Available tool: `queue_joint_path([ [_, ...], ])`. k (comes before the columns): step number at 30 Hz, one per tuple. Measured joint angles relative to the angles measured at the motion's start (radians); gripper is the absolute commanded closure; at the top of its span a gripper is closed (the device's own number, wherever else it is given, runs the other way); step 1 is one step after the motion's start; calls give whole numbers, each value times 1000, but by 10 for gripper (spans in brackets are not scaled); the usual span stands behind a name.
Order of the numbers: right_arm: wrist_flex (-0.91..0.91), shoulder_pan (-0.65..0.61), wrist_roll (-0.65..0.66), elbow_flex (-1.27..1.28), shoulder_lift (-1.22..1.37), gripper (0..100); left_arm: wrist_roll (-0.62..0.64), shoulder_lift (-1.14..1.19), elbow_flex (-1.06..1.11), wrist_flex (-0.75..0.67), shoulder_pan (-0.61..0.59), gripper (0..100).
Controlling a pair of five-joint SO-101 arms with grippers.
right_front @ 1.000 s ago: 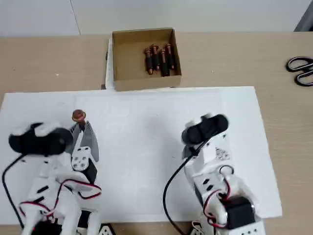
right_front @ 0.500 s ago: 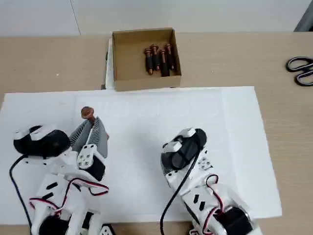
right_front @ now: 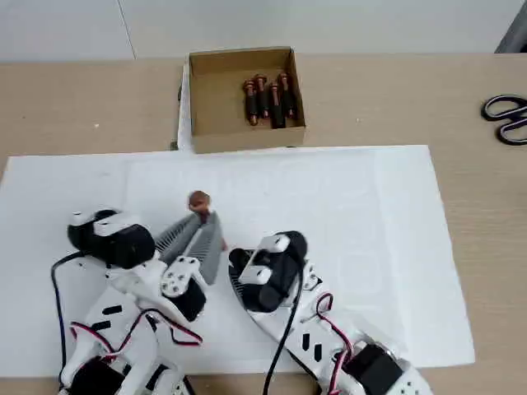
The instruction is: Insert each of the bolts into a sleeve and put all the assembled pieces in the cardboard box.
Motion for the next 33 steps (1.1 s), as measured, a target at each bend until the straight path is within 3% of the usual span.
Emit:
queue_joint_path([
  [4,-37,0,29,12,2,996,34,0,0,0,51,994],
  [33,-54,3,32,9,2,996,40,0,103,-48,57,994],
])
